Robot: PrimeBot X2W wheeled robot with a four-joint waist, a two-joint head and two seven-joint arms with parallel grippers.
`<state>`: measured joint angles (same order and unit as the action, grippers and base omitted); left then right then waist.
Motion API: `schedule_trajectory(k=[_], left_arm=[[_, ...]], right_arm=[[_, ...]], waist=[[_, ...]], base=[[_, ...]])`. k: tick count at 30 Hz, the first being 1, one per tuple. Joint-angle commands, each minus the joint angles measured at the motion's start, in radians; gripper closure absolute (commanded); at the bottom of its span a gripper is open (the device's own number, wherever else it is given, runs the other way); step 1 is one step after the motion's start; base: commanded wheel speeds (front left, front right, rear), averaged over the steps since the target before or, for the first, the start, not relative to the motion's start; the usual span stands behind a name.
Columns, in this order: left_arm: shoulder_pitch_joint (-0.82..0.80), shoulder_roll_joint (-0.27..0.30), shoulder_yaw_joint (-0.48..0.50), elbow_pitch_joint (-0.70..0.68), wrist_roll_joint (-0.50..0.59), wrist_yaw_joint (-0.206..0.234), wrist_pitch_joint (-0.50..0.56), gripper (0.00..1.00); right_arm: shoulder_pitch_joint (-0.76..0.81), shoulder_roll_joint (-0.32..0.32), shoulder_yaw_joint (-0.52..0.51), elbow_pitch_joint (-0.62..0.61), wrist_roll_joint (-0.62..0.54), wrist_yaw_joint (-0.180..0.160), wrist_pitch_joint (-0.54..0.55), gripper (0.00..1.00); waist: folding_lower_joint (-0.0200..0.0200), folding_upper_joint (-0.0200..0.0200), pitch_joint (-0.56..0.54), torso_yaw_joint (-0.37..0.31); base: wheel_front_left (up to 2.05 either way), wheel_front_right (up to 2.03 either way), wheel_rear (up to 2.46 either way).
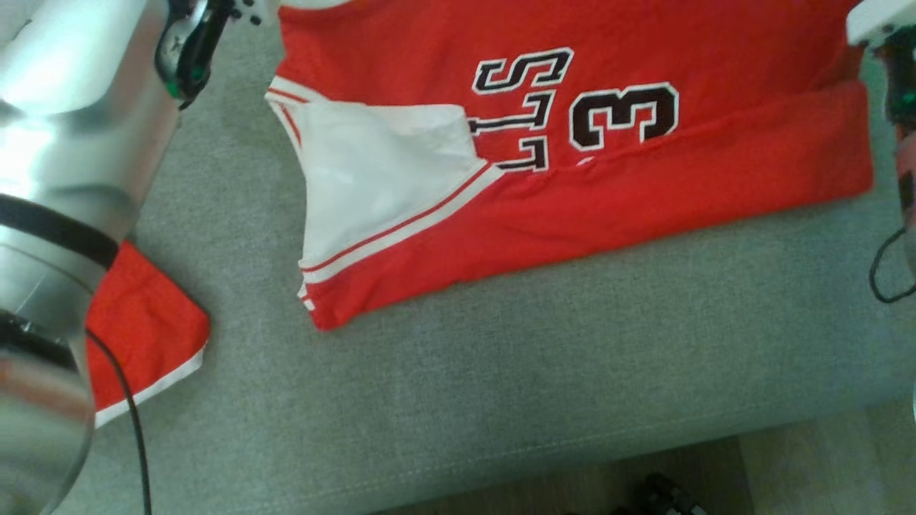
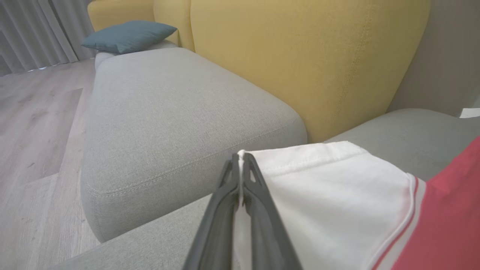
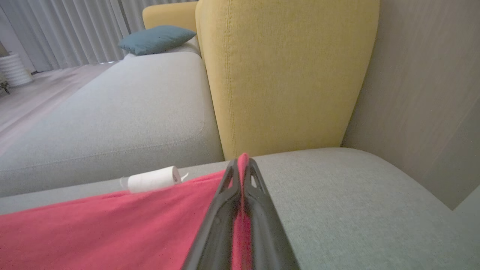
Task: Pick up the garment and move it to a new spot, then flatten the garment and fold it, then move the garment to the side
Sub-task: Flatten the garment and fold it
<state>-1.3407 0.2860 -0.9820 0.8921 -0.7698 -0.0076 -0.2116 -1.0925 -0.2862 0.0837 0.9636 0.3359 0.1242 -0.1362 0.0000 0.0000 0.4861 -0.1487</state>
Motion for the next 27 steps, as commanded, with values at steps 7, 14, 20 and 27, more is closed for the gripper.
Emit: schedule_trajectory(k=[7, 14, 20, 27], left_arm=[[-0.013, -0.012, 0.022, 0.000, 0.016, -0.023, -0.041, 1.00], [0.067, 0.006, 0.007, -0.058, 0.037, -0.041, -0.048, 1.00], [0.187, 0.048, -0.026, -0.198, 0.056, -0.037, -0.048, 1.00], [0.336, 0.134, -0.074, -0.421, 0.060, 0.020, 0.007, 1.00]], right_arm=[[0.005, -0.023, 0.070, 0.023, 0.078, 0.007, -0.019, 1.00], [0.062, -0.061, 0.111, 0.043, 0.146, 0.007, -0.018, 1.00], [0.127, -0.113, 0.151, 0.066, 0.191, 0.007, 0.016, 1.00], [0.190, -0.177, 0.192, 0.101, 0.205, 0.007, 0.081, 1.00]], waist=[[0.0000, 0.0000, -0.032, 0.028], [0.0000, 0.0000, -0.083, 0.038], [0.0000, 0.0000, -0.148, 0.055], [0.0000, 0.0000, -0.208, 0.081]], base=[[0.00, 0.00, 0.00], [0.00, 0.00, 0.00], [0.00, 0.00, 0.00], [0.00, 0.00, 0.00]])
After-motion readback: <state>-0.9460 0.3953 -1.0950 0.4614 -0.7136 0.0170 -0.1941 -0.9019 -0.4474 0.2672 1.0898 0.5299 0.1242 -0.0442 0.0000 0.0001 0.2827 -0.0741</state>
